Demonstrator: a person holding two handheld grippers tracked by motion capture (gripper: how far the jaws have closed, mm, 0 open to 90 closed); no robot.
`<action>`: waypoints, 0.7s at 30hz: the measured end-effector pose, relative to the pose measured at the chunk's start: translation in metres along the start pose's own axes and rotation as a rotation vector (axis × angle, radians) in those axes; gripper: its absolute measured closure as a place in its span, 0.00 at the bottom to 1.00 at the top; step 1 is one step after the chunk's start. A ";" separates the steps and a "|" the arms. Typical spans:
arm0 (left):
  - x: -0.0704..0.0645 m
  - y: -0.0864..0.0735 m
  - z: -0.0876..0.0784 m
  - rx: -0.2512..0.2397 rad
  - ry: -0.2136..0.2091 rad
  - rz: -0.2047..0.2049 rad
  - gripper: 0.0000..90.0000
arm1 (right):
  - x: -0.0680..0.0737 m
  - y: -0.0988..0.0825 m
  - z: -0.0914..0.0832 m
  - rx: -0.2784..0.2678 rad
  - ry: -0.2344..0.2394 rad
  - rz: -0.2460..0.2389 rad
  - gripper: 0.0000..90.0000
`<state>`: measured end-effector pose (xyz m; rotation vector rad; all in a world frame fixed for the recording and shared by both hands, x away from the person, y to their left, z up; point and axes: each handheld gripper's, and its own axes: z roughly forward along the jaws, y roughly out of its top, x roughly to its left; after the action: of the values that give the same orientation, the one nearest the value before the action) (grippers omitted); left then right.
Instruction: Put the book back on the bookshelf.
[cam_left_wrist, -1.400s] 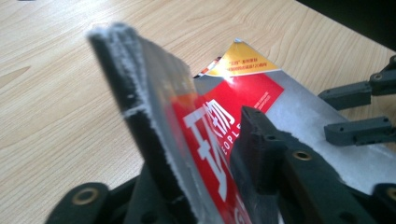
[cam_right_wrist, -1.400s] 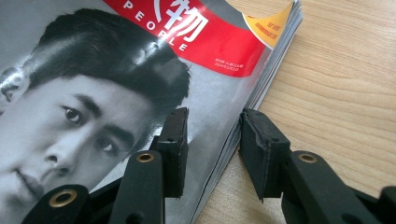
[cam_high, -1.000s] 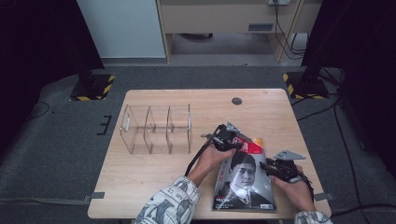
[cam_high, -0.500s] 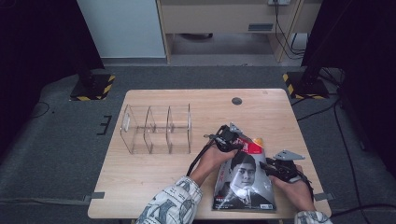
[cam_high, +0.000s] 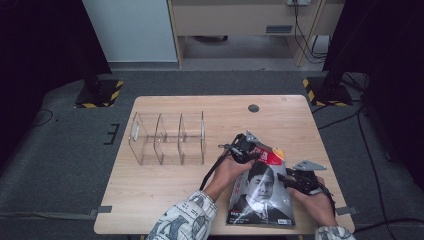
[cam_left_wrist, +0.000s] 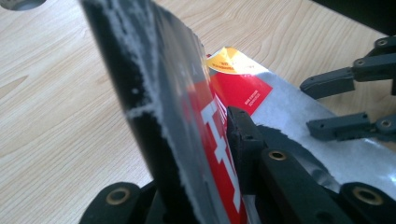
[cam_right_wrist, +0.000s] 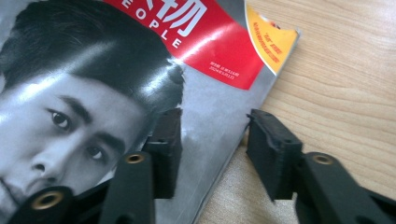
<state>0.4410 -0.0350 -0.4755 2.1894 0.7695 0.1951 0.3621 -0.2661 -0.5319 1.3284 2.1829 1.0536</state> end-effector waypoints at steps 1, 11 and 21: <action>-0.001 0.000 -0.001 -0.004 0.000 -0.001 0.92 | 0.000 0.001 -0.001 -0.002 0.002 0.014 0.54; -0.002 0.001 -0.008 -0.040 -0.017 -0.021 0.92 | -0.014 0.003 -0.012 -0.069 -0.079 0.129 0.34; -0.010 0.003 -0.034 -0.124 -0.021 -0.022 0.95 | -0.029 -0.004 -0.014 -0.014 -0.188 0.182 0.32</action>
<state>0.4216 -0.0211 -0.4492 2.0623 0.7491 0.2032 0.3645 -0.2982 -0.5279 1.5755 1.9447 0.9622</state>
